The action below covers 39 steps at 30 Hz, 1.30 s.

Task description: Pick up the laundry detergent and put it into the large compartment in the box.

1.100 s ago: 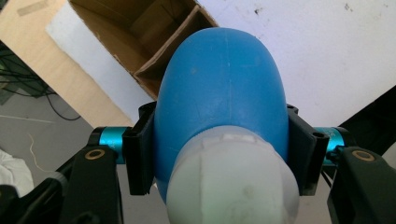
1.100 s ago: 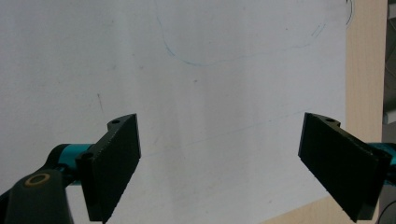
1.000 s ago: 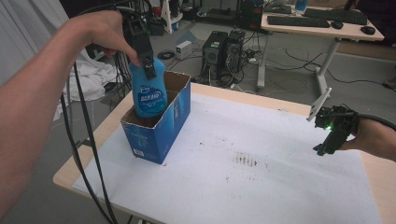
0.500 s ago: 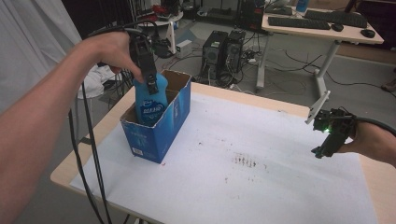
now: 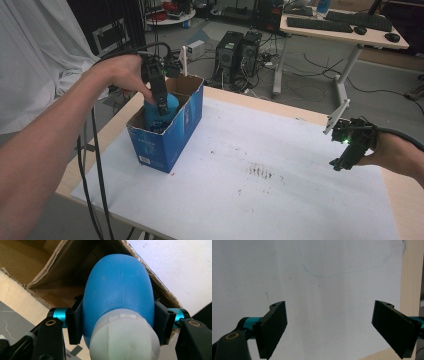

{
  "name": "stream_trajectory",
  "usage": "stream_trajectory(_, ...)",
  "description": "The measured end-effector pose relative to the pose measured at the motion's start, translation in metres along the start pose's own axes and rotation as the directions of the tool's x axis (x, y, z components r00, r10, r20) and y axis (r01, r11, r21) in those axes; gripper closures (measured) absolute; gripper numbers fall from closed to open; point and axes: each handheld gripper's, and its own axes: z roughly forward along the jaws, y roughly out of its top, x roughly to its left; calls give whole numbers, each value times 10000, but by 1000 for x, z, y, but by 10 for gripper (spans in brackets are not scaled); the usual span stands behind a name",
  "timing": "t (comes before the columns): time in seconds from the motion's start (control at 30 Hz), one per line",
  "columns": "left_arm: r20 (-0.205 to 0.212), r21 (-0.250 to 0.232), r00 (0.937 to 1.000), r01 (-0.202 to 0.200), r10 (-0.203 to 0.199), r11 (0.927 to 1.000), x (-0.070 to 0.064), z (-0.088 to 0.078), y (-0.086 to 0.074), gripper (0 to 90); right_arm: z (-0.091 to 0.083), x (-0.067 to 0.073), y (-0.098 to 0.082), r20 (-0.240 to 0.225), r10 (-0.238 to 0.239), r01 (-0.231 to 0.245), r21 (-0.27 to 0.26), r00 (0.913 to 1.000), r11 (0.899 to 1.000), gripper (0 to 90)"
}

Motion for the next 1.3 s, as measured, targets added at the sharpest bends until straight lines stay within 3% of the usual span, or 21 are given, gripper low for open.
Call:
stream_trajectory(0.63,131,59,9999,1,-1,10000,4,30,-5,379,1,1,1,20,-61,61,48,10000,10000,121)
stream_trajectory(1.3,95,26,9999,-124,124,9999,4,32,-3,375,4,1,0,-26,-65,66,39,10000,10000,121)
